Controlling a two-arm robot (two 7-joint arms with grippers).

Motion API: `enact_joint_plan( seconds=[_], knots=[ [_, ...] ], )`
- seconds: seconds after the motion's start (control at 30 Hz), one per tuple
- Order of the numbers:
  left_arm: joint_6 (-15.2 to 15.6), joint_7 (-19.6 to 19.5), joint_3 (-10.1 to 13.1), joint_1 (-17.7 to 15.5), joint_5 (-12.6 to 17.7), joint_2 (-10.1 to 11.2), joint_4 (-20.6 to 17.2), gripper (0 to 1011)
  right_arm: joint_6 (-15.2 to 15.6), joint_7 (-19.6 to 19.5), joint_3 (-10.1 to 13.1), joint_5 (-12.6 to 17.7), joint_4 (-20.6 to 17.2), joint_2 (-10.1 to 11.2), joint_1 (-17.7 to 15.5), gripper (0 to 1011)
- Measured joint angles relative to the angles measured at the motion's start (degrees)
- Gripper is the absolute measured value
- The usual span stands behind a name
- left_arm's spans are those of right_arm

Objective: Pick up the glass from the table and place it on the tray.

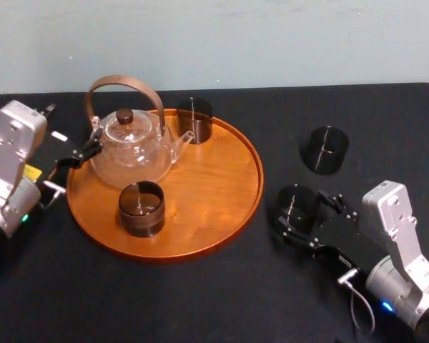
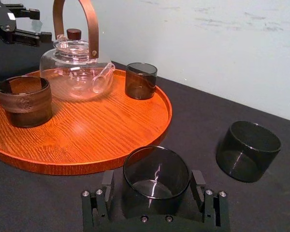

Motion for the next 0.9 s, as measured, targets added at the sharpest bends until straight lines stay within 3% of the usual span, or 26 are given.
enact_joint_plan(
  seconds=[0.9],
  knots=[
    [0.0,0.0,0.0,0.0,0.0,0.0,0.0,1001,0.3,3.5,2.5,-1.9,3.2,-3.7,0.8,1002]
  ],
)
